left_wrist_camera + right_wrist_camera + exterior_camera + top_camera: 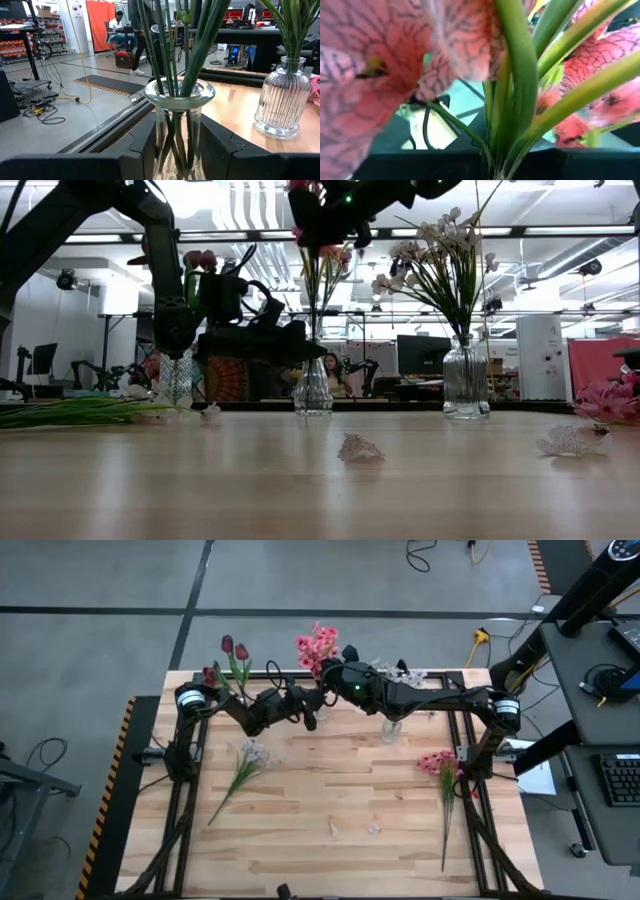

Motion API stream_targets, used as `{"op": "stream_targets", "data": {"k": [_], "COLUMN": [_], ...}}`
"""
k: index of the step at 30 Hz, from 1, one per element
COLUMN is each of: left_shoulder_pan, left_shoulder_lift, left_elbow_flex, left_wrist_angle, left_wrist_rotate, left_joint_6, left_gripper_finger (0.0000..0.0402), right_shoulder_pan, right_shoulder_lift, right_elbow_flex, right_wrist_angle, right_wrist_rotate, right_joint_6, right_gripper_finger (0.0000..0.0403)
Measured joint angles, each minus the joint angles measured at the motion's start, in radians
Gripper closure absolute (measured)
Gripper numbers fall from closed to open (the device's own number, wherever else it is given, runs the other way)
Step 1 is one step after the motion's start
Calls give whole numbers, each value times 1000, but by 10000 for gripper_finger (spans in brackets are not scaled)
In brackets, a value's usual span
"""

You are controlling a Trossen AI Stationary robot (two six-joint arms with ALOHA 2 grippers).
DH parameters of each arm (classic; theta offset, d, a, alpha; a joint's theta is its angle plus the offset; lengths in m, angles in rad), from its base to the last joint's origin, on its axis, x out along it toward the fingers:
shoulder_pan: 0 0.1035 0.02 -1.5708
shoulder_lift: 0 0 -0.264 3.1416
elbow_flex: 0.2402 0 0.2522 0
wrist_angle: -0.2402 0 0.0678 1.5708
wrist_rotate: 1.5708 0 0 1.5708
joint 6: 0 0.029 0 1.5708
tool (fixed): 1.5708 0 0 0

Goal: Sort flowers into vase by color
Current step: Put the left pink flowers into the middle transparent vase

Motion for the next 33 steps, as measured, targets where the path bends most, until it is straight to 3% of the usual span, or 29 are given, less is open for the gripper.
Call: {"op": "stream_targets", "data": {"k": [12, 25, 33], "left_shoulder_pan": [0, 0, 0], "left_shoulder_lift": [0, 0, 0], "left_elbow_flex": [0, 0, 0], "left_wrist_angle": [0, 0, 0], "left_wrist_rotate": [0, 0, 0], "left_joint_6": [0, 0, 0], "left_gripper_finger": [305, 305, 305], "right_shoulder_pan": [5, 17, 33], "right_shoulder_lift": [-3, -20, -69], "right_elbow_flex": [-1, -1, -1], "right_wrist_angle": [5, -69, -180], "right_wrist_rotate": [0, 0, 0], "right_joint_6": [-46, -42, -44], "right_gripper_finger": [386, 238, 208]}}
